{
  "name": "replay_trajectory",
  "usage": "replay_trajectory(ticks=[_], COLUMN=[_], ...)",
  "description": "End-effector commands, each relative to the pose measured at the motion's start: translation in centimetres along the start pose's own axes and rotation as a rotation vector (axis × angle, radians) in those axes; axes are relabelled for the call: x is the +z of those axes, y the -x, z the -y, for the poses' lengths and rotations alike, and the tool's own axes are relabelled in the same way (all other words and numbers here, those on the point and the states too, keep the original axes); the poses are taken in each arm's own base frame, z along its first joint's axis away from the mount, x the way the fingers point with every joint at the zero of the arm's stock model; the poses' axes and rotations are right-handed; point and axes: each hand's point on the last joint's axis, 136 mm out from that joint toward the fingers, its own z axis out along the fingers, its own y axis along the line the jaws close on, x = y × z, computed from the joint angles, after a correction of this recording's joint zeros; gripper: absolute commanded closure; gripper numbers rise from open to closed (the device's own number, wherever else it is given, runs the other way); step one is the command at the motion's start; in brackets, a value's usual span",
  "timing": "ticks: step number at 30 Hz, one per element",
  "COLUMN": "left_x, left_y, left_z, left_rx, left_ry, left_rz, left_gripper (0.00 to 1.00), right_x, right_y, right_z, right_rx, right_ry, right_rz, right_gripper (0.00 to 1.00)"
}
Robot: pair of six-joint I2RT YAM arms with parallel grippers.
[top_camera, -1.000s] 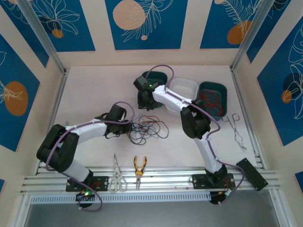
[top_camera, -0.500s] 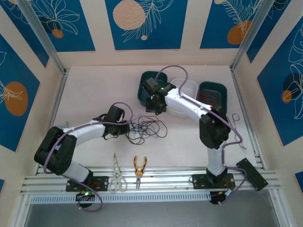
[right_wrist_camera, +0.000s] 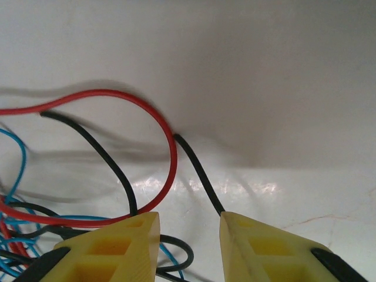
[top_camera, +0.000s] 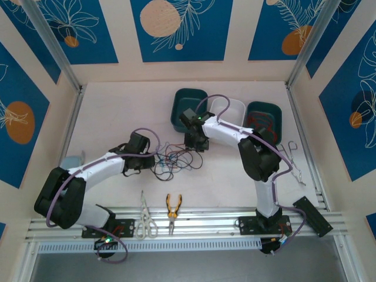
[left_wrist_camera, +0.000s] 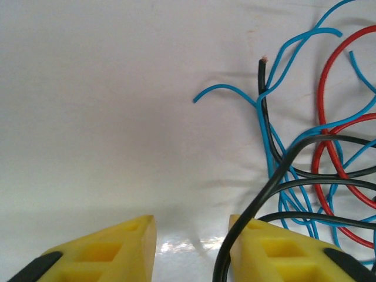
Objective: Untangle the cables
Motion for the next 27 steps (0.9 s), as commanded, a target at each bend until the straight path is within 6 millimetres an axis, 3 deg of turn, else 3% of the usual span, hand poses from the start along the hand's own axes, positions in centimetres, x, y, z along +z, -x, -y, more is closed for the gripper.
replay_trajectory(ticks=[1,8,13,16,22,27], left_x=[-0.5,-2.2,-3.6,-4.4,-5.7,-6.0], left_y=[1.1,3.5,4.3,4.6,4.6,3.4], left_z=[-0.7,0.2,0.4,0.1,-0.5,-1.3], left_rx=[-0.037,-0.129,-0.180,-0.195,-0.230,-0.282], left_ry=[0.040,0.022,0.010,0.021,0.029,0.038], left_rz=[0.026,0.098,0.133,0.156,0.189,0.183], left_gripper=[0.55,0.25,0.18,0.13,0.05,0.04], right_x=[1.1,1.6,-0.4,-2.3,-5.6,-5.3], right_y=[-2.7,-7.4,-9.1,-8.5,-5.4,-3.7], right_z=[-0.8,-4.1,-4.6,-3.9,-3.0,-4.0], right_rx=[-0.056,-0.196,-0.272,-0.297,-0.324,-0.377], right_ry=[0.045,0.150,0.171,0.176,0.198,0.230], right_rz=[-0.069,-0.153,-0.141,-0.091,0.050,0.090], right_gripper=[0.69,0.75,0.75,0.74,0.68,0.67])
